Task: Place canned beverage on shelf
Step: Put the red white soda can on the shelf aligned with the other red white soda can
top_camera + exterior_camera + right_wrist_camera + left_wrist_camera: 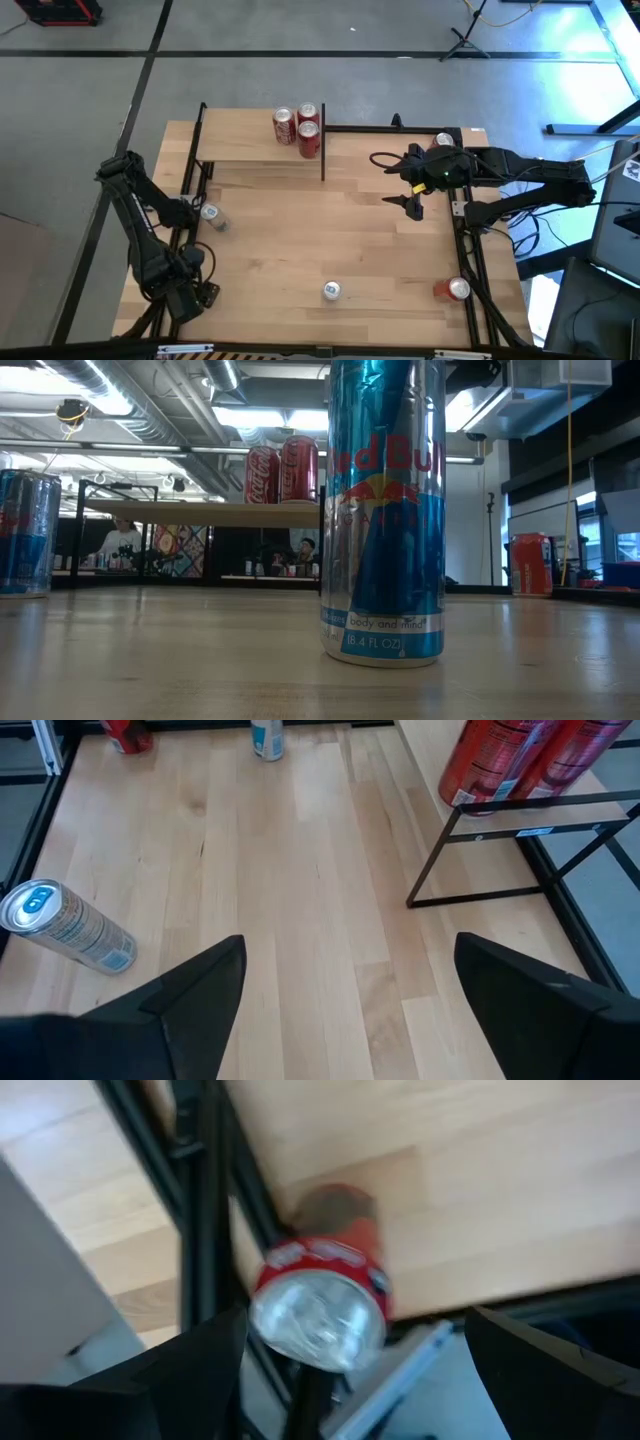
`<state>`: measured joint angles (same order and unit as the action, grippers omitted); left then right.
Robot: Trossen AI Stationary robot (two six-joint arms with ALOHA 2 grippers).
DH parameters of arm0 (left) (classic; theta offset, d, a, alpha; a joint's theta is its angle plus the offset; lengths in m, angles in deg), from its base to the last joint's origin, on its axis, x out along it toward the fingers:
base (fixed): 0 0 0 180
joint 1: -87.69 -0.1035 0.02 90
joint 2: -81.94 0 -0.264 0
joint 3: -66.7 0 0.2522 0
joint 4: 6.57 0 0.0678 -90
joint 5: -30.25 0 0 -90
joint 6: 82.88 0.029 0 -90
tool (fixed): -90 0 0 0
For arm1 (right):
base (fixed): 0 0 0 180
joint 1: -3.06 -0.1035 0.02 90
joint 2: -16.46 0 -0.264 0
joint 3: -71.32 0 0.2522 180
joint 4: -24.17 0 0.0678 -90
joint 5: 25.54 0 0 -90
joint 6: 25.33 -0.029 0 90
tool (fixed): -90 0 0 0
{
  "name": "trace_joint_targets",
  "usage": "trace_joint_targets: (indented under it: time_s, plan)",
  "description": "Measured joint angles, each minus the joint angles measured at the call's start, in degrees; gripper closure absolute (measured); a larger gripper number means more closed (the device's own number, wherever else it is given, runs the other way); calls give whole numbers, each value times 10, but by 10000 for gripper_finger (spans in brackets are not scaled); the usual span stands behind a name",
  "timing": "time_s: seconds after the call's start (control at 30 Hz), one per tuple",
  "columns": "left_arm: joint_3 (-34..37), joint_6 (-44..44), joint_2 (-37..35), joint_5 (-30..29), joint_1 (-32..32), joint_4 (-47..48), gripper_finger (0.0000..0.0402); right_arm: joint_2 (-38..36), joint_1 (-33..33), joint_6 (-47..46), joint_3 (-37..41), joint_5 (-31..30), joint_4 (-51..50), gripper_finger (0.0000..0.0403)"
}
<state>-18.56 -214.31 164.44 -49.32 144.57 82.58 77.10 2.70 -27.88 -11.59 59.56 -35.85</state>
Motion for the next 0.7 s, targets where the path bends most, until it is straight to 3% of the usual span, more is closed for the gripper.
trace_joint_targets:
  time_s: [0.47, 0.7]
  plan:
    - [70, -16, -1, 43, 29, -87, 37, 24, 0, -11, 0, 0, 1, 56]
    - [78, -16, 0, 32, 43, -91, 37, 38, 0, -10, 0, 0, 1, 56]
